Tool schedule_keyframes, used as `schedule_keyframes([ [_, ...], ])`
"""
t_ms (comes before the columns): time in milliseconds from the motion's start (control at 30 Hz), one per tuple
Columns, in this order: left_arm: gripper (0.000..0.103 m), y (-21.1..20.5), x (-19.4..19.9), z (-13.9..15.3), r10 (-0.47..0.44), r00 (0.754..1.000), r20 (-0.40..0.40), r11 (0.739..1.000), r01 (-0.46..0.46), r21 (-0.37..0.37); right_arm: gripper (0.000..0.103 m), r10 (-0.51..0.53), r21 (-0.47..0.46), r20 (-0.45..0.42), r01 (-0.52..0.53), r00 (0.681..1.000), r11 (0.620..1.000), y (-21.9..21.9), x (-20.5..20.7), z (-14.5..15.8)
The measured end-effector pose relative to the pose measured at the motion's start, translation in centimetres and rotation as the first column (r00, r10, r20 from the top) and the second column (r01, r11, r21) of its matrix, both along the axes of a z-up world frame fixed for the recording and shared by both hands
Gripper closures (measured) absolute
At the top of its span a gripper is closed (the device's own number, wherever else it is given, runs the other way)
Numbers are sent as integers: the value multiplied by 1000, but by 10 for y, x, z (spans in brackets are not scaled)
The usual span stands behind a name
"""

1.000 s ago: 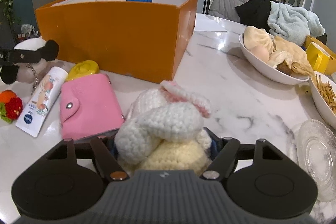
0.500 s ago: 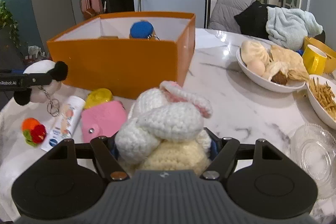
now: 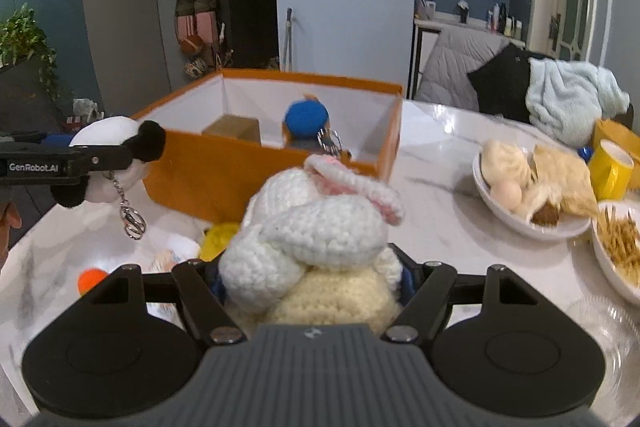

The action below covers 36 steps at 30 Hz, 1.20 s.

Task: Organize objects
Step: 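Carry white plush over orange box with left tool while right tool carries bunny there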

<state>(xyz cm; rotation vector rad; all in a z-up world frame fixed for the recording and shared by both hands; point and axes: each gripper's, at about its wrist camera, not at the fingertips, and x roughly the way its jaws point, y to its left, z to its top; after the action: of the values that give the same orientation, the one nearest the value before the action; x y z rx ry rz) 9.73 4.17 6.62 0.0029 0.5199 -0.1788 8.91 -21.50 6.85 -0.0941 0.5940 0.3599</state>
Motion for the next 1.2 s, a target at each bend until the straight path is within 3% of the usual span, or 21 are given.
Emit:
schedule_keyframes([
  [400,6,-5,34,29,3,999,54,1000,-3,2,28,38,9,53,-38,998,999,23,35,40],
  [633,6,-7,74,35,43,998,44,999,-42,-6,28,44,78,16,-45,999,996,35,83,53],
  [800,6,-4,99,29,76,997,16,997,-76,-4,28,71,140,-39,-65,997,988,53,118,48],
  [1200,6,-1,121,12,85,996,-23,996,-85,13,28,104,142,-89,-91,991,986,84,160,19],
])
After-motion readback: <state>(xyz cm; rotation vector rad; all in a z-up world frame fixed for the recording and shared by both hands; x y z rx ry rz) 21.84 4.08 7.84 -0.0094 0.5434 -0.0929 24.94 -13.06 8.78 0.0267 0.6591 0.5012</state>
